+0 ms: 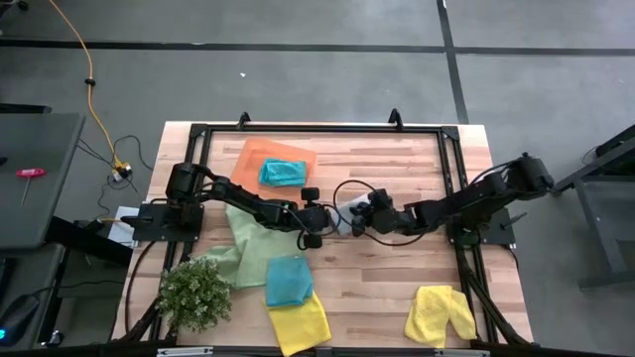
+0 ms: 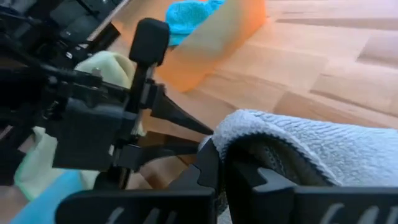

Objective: Fold microfiber towels
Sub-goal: Fold the gray microfiber cloth

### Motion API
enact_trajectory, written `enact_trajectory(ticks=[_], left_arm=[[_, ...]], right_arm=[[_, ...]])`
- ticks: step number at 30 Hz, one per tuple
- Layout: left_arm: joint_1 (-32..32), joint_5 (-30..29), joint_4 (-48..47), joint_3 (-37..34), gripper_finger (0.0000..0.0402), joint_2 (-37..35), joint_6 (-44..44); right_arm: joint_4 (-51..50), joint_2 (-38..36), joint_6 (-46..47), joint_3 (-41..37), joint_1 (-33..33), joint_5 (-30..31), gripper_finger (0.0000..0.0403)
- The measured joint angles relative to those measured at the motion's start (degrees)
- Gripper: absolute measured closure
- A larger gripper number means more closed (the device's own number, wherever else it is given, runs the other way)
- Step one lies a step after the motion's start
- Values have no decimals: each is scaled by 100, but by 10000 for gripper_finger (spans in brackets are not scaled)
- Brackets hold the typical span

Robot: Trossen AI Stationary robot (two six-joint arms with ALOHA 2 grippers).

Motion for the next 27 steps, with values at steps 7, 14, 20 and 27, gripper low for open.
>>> enact_trajectory(ticks=[7,14,20,27], left_arm=[[0,-14,1,0,333,-5,0],[-3,-15,17,0,332,-7,0],[-2,-18,22,0,332,-7,-11],[-2,-38,26,1,332,-15,-5]], right_arm=[[964,720,5,0,-2,-256,403],[1779,1236,8,2,-12,-275,403],[1915,1366,-3,4,-37,-275,399],[2748,1366,-697,4,-97,-697,325]])
